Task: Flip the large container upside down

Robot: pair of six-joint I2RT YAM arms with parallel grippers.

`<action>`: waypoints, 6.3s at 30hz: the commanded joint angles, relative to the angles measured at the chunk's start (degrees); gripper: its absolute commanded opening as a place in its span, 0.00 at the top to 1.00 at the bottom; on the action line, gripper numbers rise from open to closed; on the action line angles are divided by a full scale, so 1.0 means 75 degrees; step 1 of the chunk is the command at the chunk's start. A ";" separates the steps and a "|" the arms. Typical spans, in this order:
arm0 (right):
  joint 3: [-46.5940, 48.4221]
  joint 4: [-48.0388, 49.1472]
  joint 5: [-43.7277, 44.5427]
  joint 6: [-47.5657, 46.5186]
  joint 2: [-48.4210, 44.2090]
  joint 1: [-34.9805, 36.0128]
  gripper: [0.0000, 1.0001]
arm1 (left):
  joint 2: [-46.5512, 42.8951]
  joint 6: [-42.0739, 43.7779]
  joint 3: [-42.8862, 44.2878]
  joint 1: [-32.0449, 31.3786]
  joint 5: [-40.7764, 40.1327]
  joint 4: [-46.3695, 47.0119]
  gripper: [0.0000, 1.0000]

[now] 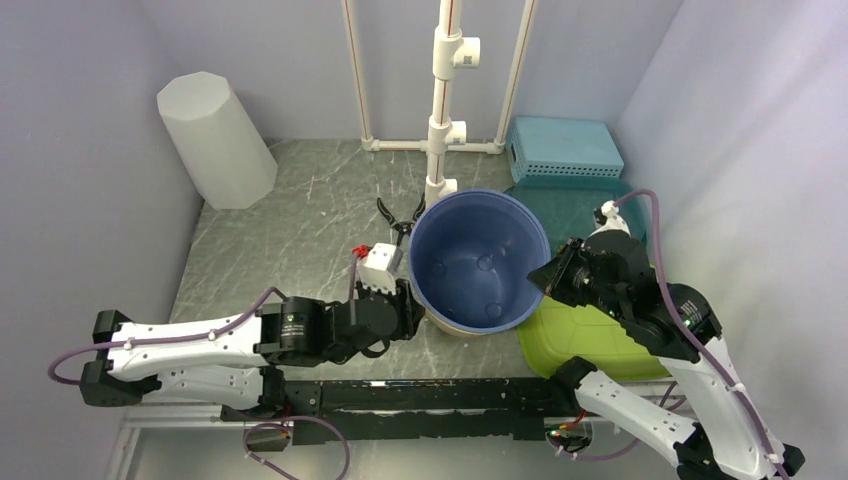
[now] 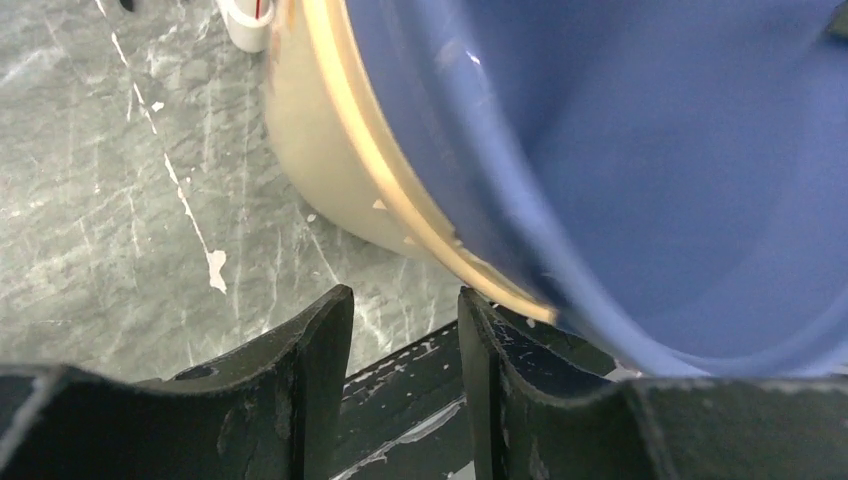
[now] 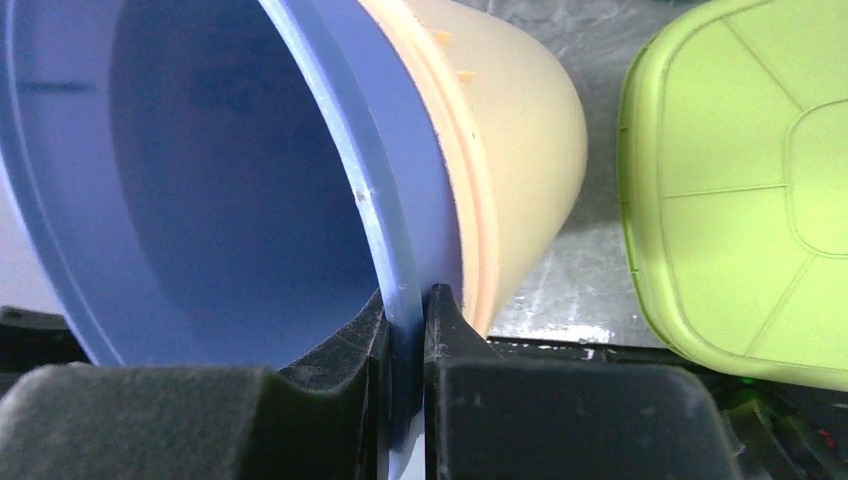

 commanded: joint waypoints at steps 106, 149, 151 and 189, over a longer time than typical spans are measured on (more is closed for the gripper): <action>0.3454 0.2139 -0.0955 -0.0637 -0.0304 0.0427 1.00 | -0.0559 0.0614 0.0828 0.1861 0.0327 -0.2008 0.23; 0.2858 0.3288 -0.1134 -0.0830 0.0764 0.0425 1.00 | -0.1298 0.1117 0.1779 0.2305 0.1252 -0.3061 0.32; 0.2882 0.3360 -0.1090 -0.0826 0.0952 0.0425 1.00 | -0.1355 0.0929 0.2004 0.2306 0.0711 -0.3702 0.27; 0.2102 0.5152 -0.0139 -0.0972 0.1750 0.0451 1.00 | -0.1930 0.1567 0.3261 0.2291 0.0279 -0.4522 0.24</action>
